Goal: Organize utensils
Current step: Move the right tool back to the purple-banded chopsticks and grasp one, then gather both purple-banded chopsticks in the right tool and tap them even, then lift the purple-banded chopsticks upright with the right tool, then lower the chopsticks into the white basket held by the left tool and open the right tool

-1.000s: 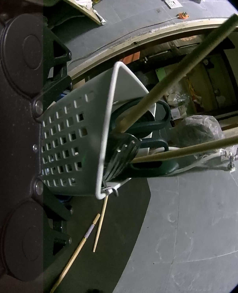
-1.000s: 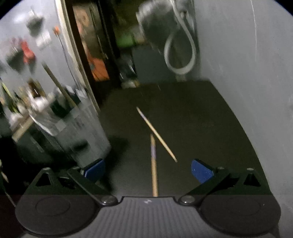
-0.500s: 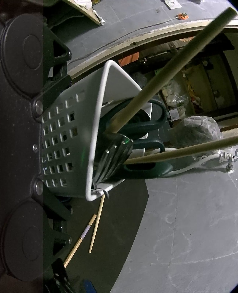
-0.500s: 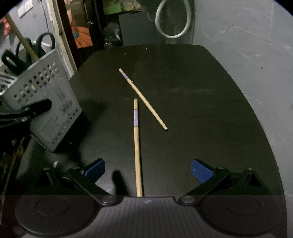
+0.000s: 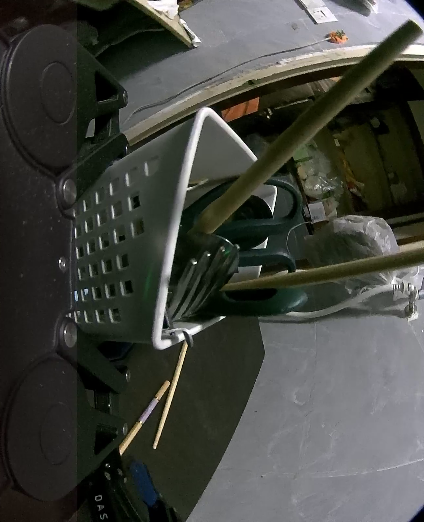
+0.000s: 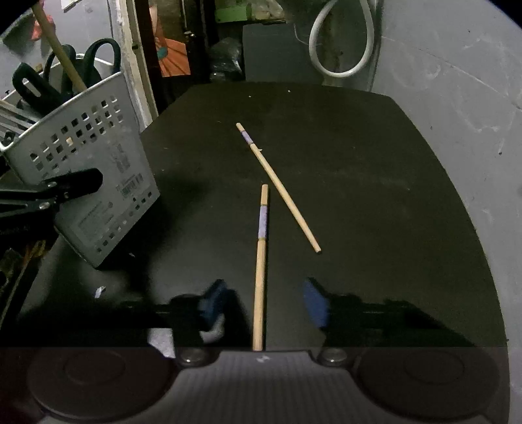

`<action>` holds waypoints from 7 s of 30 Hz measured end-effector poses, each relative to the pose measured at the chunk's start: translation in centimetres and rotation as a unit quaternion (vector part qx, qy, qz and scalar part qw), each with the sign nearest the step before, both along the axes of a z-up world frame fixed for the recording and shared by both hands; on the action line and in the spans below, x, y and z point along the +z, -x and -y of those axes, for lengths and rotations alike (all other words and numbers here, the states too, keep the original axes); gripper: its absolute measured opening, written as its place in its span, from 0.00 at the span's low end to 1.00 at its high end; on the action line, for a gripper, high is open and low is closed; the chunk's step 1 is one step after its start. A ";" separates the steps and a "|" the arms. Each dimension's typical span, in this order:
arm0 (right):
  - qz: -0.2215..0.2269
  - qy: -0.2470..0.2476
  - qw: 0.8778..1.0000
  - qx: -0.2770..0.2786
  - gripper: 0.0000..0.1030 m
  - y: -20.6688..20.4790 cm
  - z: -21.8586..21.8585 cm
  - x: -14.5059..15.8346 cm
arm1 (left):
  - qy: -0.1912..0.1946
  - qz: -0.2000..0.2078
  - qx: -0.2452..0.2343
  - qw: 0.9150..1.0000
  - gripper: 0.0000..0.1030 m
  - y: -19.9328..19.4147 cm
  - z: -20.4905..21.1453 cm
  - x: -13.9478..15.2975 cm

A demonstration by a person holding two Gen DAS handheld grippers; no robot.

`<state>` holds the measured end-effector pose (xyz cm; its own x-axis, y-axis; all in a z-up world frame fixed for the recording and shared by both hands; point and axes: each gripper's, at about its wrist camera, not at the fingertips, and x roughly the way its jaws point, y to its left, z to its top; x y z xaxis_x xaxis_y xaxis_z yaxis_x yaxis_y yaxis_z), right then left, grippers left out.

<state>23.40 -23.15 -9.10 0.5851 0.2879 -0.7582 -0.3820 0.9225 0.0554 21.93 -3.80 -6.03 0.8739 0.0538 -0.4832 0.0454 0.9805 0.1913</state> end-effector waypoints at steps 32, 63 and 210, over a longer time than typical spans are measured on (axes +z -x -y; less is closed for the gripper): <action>0.037 0.028 0.987 0.151 0.08 -9.4 -5.8 0.2 | 0.007 0.001 0.034 0.999 0.86 0.2 0.3 0.4; 0.008 0.046 0.987 0.151 0.06 -8.6 -2.4 0.5 | 0.003 0.003 0.033 0.999 0.86 0.1 0.2 0.4; 0.226 -0.262 0.914 0.212 0.14 -1.4 -7.4 24.8 | 0.018 0.017 0.010 1.000 0.85 1.0 -0.7 0.3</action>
